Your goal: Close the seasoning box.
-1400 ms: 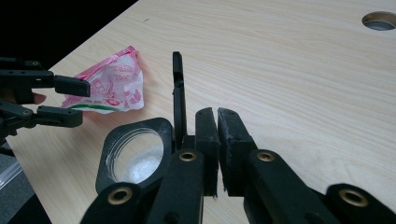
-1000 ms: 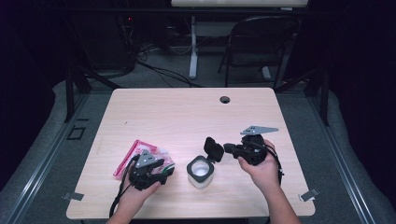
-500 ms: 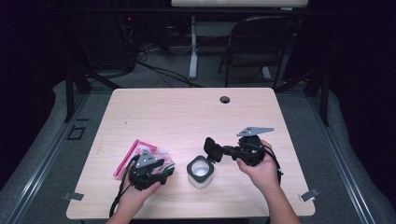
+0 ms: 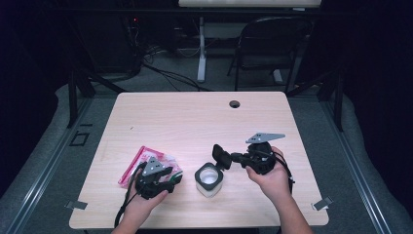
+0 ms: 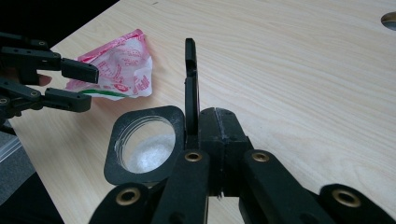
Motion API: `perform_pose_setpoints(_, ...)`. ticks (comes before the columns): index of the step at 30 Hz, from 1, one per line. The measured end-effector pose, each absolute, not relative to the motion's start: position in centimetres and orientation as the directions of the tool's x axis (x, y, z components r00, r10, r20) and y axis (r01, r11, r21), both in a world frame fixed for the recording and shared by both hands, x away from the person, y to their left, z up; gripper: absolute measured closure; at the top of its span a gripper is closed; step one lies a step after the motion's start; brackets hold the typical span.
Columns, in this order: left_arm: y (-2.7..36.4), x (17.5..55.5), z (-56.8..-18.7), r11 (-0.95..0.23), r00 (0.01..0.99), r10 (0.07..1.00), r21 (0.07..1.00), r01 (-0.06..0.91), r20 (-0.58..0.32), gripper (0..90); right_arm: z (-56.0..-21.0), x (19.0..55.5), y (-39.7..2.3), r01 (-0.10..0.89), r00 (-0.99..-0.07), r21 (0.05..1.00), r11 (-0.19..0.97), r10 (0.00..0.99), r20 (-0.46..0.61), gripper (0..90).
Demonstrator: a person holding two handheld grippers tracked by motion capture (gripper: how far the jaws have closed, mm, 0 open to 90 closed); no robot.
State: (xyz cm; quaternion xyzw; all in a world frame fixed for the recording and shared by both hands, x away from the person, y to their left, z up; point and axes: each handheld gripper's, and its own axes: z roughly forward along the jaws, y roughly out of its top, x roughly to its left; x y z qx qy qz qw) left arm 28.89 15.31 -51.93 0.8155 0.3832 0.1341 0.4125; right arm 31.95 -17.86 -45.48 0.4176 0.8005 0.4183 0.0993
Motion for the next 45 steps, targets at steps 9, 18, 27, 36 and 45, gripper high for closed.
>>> perform_pose_setpoints(9,15.1,28.8,-51.9,-0.372,0.684,0.723,0.778,0.506,-0.099,50.8,-45.5,31.8,-17.3,0.581,-0.648,0.748,0.321,0.738,0.187,90.0)
perform_pose_setpoints(18,15.3,28.9,-51.9,-0.372,0.682,0.725,0.779,0.505,-0.096,50.8,-45.9,31.7,-16.6,0.579,-0.664,0.742,0.337,0.724,0.189,90.0)
perform_pose_setpoints(27,15.4,28.9,-51.9,-0.366,0.676,0.730,0.778,0.510,-0.100,50.8,-46.2,31.6,-16.1,0.577,-0.674,0.738,0.350,0.714,0.188,90.0)
perform_pose_setpoints(36,15.6,29.0,-51.9,-0.358,0.670,0.736,0.781,0.511,-0.101,50.8,-46.8,31.6,-15.4,0.576,-0.685,0.730,0.367,0.703,0.188,90.0)
perform_pose_setpoints(45,15.9,29.1,-51.9,-0.355,0.664,0.741,0.782,0.513,-0.100,50.7,-47.8,31.7,-14.3,0.582,-0.699,0.709,0.397,0.690,0.187,90.0)
